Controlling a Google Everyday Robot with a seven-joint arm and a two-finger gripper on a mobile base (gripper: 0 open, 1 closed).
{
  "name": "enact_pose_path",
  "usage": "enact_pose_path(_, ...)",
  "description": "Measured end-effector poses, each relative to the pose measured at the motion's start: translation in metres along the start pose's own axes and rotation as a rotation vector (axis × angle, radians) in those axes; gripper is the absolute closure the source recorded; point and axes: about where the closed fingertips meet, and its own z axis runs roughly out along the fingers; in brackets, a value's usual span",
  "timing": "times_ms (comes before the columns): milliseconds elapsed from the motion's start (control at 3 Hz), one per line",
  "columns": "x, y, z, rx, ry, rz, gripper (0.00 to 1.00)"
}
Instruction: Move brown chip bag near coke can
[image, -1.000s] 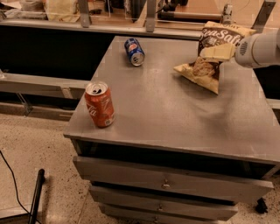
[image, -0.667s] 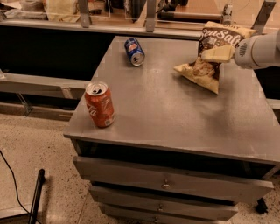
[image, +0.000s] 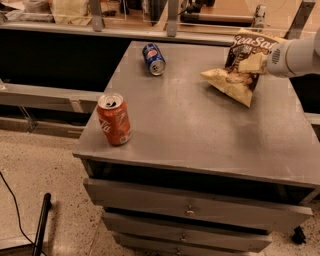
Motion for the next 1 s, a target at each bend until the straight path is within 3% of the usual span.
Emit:
enact_pose_path(333,-0.001,0.008,-0.002,-0.033,-0.003,0.012,0.95)
enact_pose_path(1000,-0.047,0.047,-0.023,-0.110,-0.011,-0.117,1.00)
